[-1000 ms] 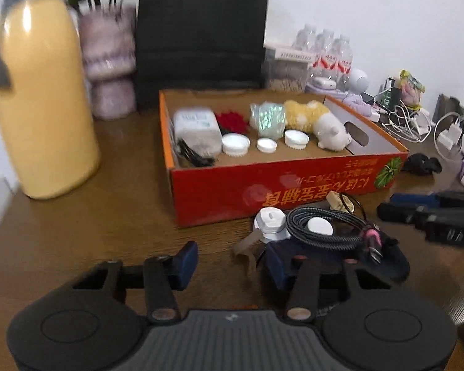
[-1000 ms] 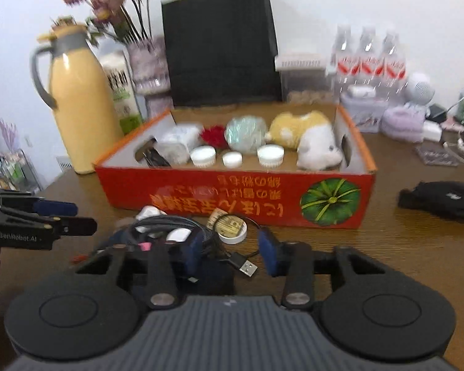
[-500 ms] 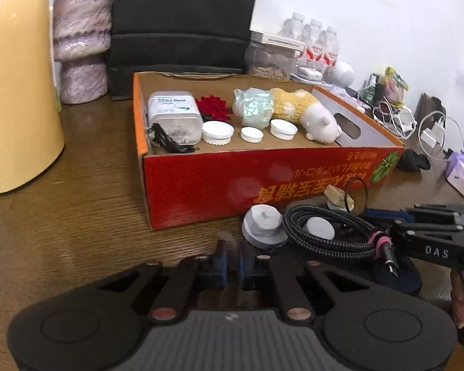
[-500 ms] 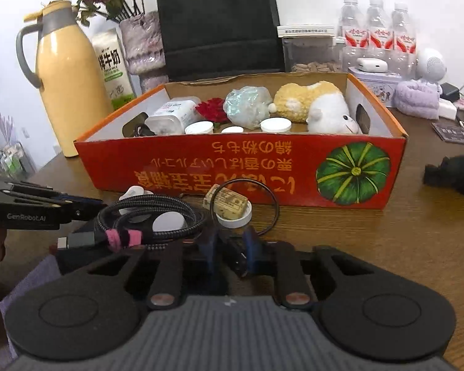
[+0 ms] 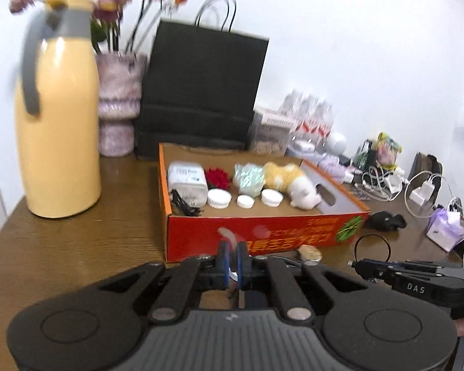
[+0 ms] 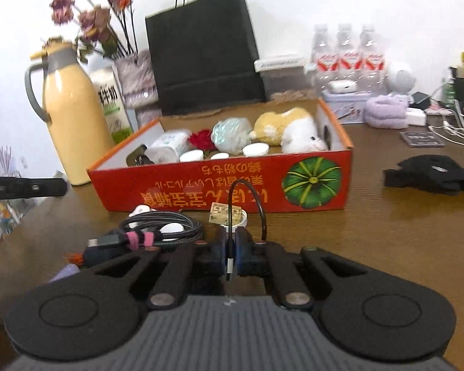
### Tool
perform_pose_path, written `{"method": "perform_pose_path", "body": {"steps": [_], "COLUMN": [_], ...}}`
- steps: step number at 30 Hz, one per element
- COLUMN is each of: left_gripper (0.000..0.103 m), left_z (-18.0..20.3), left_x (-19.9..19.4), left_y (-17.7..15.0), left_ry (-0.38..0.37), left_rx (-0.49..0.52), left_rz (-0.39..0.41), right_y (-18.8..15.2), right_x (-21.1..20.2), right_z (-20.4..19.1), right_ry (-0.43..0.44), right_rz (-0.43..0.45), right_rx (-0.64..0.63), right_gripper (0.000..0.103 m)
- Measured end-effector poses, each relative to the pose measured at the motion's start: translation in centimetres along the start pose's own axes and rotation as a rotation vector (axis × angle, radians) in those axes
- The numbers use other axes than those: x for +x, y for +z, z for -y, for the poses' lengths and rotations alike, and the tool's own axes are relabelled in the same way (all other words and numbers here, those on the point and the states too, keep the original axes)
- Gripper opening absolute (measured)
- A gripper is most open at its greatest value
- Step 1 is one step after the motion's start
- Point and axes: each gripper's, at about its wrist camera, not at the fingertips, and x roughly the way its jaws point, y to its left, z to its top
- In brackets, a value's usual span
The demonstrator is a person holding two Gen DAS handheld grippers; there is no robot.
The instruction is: Organize objects
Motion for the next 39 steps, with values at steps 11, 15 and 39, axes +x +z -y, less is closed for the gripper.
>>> {"method": "perform_pose_path", "body": {"steps": [11,15,39], "left_gripper": [0.004,0.004,0.005], "left_z": [4.8,5.9,1.8], "left_x": [-8.5,-9.7,10.5], "left_y": [-5.6,-7.0,9.5], "left_ry": [0.026,0.042,0.033], "left_rx": [-0.019,-0.013,0.041], "left_rz": [0.006,-0.022,-0.193], "right_y": [-3.6,-4.4,13.4], "right_x": [-10.1,-12.1,4.9], "right_z": [-2.5,-3.2,-2.3], "right_ry": [0.099,0.131,0.243], "right_rz": [0.054,0.056,-0.075], "right_rx": [0.058,0.048,0.033], "right_gripper": [0.006,0.006,0.006]}}
